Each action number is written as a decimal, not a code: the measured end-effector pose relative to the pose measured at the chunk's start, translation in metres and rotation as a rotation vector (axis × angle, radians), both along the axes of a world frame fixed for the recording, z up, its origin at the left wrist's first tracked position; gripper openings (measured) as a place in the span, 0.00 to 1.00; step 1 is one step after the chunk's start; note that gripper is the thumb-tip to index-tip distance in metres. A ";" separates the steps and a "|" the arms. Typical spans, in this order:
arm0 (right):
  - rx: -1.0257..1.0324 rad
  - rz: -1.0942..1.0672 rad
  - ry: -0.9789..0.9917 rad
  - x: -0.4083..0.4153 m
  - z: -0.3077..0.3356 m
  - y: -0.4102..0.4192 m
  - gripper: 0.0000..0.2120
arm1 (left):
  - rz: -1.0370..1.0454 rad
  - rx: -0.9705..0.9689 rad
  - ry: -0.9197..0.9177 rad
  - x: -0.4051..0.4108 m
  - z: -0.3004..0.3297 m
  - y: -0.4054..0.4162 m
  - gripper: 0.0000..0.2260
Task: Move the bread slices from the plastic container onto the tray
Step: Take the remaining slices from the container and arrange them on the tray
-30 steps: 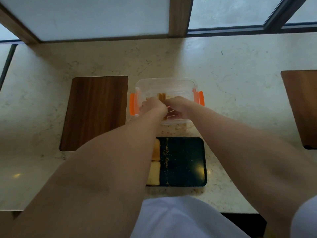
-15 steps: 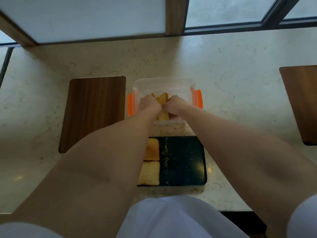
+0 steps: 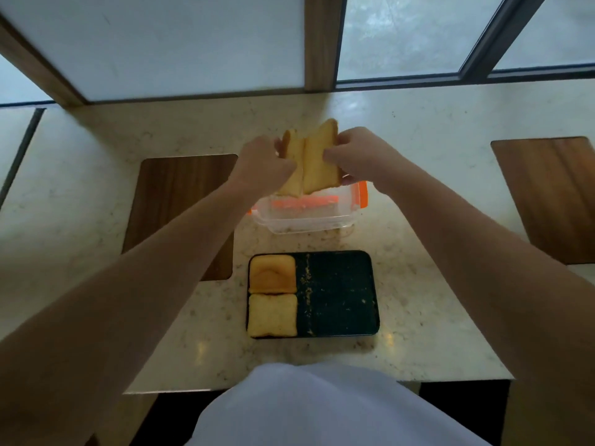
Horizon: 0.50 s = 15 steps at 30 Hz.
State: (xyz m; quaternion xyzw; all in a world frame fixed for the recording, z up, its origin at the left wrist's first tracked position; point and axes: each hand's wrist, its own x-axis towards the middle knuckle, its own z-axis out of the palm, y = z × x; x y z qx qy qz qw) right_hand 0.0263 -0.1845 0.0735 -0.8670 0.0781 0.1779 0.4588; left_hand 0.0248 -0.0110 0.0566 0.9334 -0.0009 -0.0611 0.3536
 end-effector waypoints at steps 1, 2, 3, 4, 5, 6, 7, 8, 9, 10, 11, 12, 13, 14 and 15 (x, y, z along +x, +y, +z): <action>0.054 -0.023 -0.024 -0.015 0.007 -0.006 0.04 | 0.006 -0.064 -0.017 -0.015 0.006 0.003 0.10; 0.125 -0.043 -0.038 -0.031 0.010 -0.012 0.05 | 0.024 -0.129 -0.020 -0.032 0.008 0.006 0.10; 0.215 -0.059 -0.040 -0.049 0.009 -0.017 0.05 | 0.044 -0.195 -0.008 -0.050 0.006 0.008 0.09; 0.307 -0.072 -0.028 -0.067 0.005 -0.022 0.04 | 0.057 -0.261 0.015 -0.069 0.002 0.011 0.09; 0.384 -0.087 -0.004 -0.087 -0.003 -0.025 0.04 | 0.062 -0.322 0.048 -0.088 -0.004 0.012 0.08; 0.436 -0.110 0.031 -0.107 -0.015 -0.028 0.05 | 0.066 -0.375 0.085 -0.108 -0.013 0.013 0.08; 0.465 -0.149 0.081 -0.126 -0.030 -0.029 0.06 | 0.084 -0.424 0.127 -0.125 -0.023 0.013 0.08; 0.473 -0.194 0.147 -0.144 -0.046 -0.031 0.05 | 0.122 -0.463 0.178 -0.142 -0.035 0.014 0.09; 0.491 -0.248 0.229 -0.161 -0.062 -0.031 0.06 | 0.170 -0.480 0.239 -0.159 -0.048 0.015 0.09; 0.512 -0.306 0.313 -0.178 -0.078 -0.032 0.08 | 0.218 -0.475 0.300 -0.173 -0.061 0.018 0.09; 0.532 -0.375 0.380 -0.192 -0.093 -0.033 0.09 | 0.262 -0.457 0.357 -0.186 -0.073 0.020 0.09; 0.528 -0.425 0.423 -0.203 -0.106 -0.033 0.07 | 0.304 -0.438 0.407 -0.198 -0.084 0.024 0.10; 0.485 -0.451 0.436 -0.212 -0.117 -0.034 0.04 | 0.335 -0.425 0.444 -0.207 -0.093 0.028 0.11; 0.396 -0.442 0.429 -0.218 -0.128 -0.036 0.03 | 0.349 -0.414 0.457 -0.216 -0.099 0.032 0.11; 0.300 -0.416 0.423 -0.221 -0.137 -0.038 0.02 | 0.346 -0.402 0.452 -0.223 -0.102 0.036 0.12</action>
